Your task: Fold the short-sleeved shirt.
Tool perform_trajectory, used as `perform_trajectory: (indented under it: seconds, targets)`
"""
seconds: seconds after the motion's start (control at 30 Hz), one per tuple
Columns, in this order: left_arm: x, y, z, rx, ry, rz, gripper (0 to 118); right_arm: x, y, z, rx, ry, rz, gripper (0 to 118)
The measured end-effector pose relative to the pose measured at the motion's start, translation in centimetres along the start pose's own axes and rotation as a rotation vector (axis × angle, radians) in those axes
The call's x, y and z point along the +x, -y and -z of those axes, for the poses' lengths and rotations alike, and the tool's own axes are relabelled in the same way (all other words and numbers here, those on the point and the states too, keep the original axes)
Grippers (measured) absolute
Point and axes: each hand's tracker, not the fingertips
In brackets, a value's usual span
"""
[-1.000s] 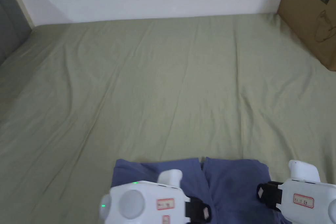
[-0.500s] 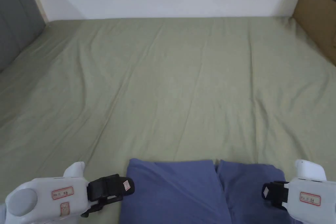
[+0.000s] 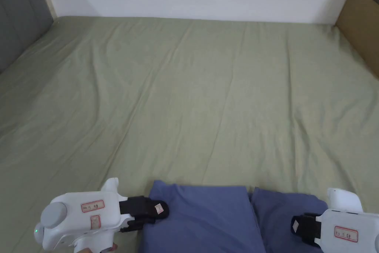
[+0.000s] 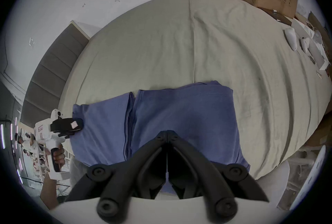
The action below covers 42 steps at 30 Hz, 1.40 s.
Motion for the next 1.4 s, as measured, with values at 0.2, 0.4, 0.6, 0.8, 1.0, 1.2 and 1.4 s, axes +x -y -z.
perform_trajectory:
  seconds: [0.2, 0.4, 0.6, 0.8, 1.0, 1.2, 1.4]
  targets:
    - [-1.3, -2.0, -1.9, 0.025, 0.083, 0.030, 6, -0.7, -0.9, -0.1, 0.005, 0.019, -0.022, 0]
    - [-1.4, -5.0, -6.6, 0.050, -0.047, 0.104, 6, -2.1, -1.8, 0.0, 0.018, 0.007, -0.039, 0]
    - [-1.9, -8.0, -13.6, 0.097, -0.244, 0.154, 6, -2.6, -1.8, 0.6, 0.015, -0.011, -0.046, 0]
    - [0.1, -6.9, -16.2, 0.113, -0.349, 0.132, 6, -2.4, -0.8, 1.3, -0.006, -0.024, -0.034, 0]
    - [4.1, -7.6, -15.4, 0.162, -0.428, 0.147, 6, -1.5, -0.4, 1.0, -0.008, -0.040, -0.020, 0]
    - [12.3, -6.6, -11.6, 0.135, -0.387, 0.215, 6, 0.6, -0.5, -0.1, 0.027, -0.056, 0.030, 0]
    - [18.4, -2.7, -2.5, 0.008, -0.299, 0.272, 6, 3.3, 0.1, -1.2, 0.046, -0.042, 0.078, 0]
